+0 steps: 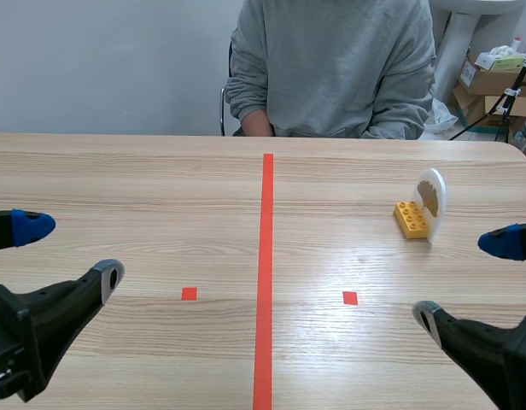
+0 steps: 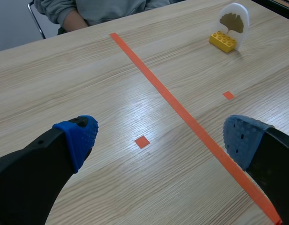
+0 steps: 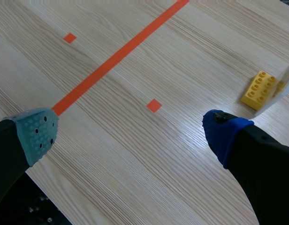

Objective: Do the leaf sorting experiment

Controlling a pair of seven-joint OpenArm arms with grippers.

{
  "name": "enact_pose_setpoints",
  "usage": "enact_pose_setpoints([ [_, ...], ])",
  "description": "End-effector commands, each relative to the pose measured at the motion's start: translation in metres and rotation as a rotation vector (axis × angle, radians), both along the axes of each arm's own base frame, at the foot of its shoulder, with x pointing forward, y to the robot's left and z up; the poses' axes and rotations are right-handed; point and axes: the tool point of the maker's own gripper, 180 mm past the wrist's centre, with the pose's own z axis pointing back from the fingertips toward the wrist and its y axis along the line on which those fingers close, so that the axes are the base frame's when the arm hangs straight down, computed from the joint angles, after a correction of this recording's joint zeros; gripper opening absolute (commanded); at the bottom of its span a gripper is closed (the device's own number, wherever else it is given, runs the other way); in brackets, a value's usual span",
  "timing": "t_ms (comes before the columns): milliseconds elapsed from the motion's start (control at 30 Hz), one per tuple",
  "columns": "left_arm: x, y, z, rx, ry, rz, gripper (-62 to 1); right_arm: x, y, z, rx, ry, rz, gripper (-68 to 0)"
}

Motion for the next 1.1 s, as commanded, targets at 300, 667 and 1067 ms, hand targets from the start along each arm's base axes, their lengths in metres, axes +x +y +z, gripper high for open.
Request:
enact_pose_setpoints([
  [300, 0.0006, -0.0035, 0.0065, -0.02, -0.018, -0.005, -3.7, 0.0047, 0.0025, 0.0065, 0.027, -0.026, 0.004, -3.7],
  [667, 0.0005, -0.0034, 0.0058, -0.017, -0.015, -0.005, -3.7, 0.0048, 0.0026, 0.0068, 0.028, -0.028, 0.004, -3.7],
  [1067, 0.0005, -0.0034, 0.0058, -0.017, -0.015, -0.005, -3.7, 0.0054, 0.0036, 0.0093, 0.047, -0.031, 0.001, -3.7],
])
